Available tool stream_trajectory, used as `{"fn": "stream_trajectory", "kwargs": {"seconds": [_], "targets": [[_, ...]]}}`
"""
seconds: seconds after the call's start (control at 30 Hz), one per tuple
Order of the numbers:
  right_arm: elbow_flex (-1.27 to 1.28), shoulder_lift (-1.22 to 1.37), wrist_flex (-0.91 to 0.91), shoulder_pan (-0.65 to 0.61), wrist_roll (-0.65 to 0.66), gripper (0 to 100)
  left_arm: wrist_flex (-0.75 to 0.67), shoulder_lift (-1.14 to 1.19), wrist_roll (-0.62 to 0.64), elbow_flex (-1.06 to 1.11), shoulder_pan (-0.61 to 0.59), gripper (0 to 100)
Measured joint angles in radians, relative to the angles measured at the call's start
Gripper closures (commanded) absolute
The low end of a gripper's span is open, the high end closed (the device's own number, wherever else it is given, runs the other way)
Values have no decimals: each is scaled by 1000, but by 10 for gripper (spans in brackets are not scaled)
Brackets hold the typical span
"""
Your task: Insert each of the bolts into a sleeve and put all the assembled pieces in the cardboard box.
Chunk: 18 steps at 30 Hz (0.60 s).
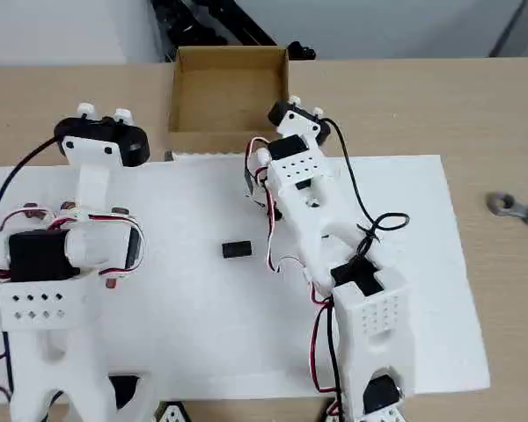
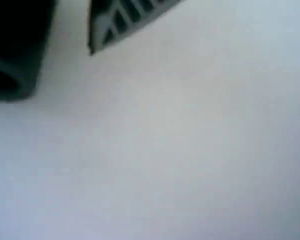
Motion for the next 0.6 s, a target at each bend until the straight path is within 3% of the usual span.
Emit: {"fn": "stream_trajectory", "kwargs": {"seconds": [0.6], "targets": [[-3,-11,86,9,141,983,0,0,0,0,0,994]]}}
